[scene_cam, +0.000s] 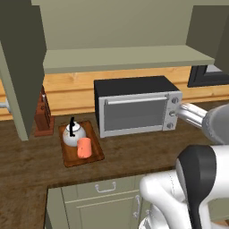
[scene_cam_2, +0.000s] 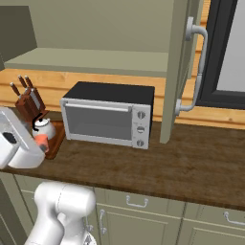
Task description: Pick the kettle from the counter and place it on the tray. Then pick the mug from the cabinet and place it on the tray. Then close the cabinet doors.
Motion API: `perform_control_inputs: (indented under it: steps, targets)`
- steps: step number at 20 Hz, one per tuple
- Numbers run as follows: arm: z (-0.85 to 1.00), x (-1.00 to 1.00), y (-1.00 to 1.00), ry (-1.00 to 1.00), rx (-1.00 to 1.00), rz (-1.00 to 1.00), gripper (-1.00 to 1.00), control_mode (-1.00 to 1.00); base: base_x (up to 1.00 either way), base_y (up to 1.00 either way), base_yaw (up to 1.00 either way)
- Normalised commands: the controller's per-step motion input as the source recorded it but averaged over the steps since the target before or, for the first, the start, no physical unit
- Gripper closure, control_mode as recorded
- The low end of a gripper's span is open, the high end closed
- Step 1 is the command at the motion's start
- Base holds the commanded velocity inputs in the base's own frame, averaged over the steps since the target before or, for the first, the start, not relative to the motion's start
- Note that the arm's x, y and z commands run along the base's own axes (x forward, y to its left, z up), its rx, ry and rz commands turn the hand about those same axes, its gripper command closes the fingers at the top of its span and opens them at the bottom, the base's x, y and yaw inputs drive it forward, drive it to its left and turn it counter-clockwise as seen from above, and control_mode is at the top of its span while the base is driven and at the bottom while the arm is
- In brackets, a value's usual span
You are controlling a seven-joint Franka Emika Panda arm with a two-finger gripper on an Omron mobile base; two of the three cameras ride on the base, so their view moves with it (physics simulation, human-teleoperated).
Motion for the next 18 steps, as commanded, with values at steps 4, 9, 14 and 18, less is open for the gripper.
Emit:
perform_control_inputs:
  steps: [4, 9, 14, 18]
  targets:
    - [0.07, 0.00, -0.37, -0.07, 0.00, -0.21, -1.00, -1.00, 0.00, 0.00, 0.00]
    - [0.11, 0.00, -0.35, -0.05, 0.00, -0.17, -1.00, -1.00, 0.00, 0.00, 0.00]
    - [0.12, 0.00, -0.34, -0.02, 0.00, -0.12, -1.00, -1.00, 0.00, 0.00, 0.00]
    - [0.09, 0.00, -0.31, 0.00, 0.00, -0.12, -1.00, -1.00, 0.00, 0.00, 0.00]
